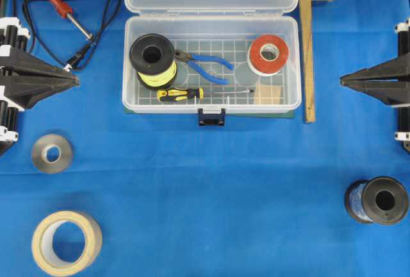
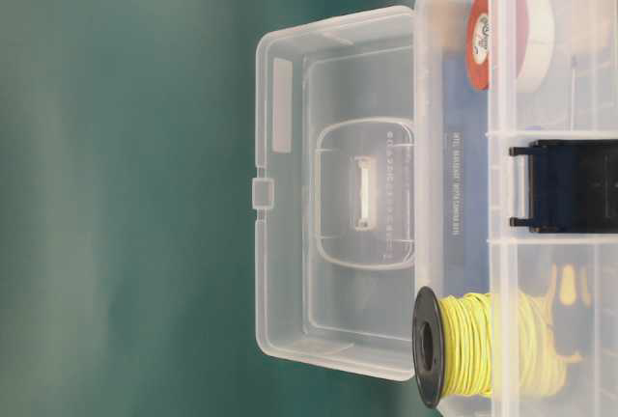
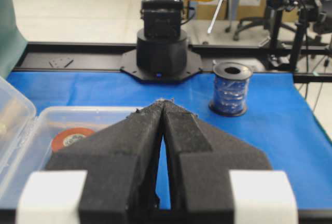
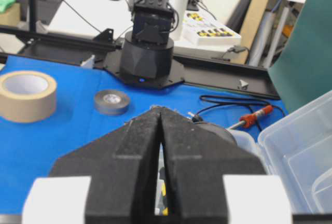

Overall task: Pick the nipper from the toolbox among several items.
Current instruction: 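Move the right gripper over the blue-handled pliers in the toolbox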

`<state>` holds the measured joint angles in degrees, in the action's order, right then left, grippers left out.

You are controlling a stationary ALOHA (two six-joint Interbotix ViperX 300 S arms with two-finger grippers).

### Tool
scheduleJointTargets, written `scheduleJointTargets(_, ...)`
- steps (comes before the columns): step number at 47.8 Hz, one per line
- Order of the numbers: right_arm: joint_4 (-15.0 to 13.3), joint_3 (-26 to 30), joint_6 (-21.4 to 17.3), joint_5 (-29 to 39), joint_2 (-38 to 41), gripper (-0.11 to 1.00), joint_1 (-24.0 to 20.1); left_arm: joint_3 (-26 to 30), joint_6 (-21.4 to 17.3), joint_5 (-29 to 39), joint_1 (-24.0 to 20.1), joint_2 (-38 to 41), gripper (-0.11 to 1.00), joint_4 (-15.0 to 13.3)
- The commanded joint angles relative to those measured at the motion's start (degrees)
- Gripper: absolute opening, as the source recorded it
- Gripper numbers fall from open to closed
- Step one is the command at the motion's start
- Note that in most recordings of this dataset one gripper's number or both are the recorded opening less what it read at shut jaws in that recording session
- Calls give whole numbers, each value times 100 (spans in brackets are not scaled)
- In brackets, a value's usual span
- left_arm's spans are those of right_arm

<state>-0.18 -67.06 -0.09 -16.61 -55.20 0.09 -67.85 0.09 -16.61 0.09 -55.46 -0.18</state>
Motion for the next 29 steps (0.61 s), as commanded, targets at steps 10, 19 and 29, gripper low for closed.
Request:
scheduleJointTargets(10,35,694,-62,853,606,0,185,114,0,-9,18,44,0,-185)
scheduleJointTargets(19,35,1485,-193,1714,1573,0,729,114,9,0,0,35,0,-185)
scheduleJointTargets(29,18,2540,-202,2637,2971,5,1151,114,9,-9,-9,53,0,-193)
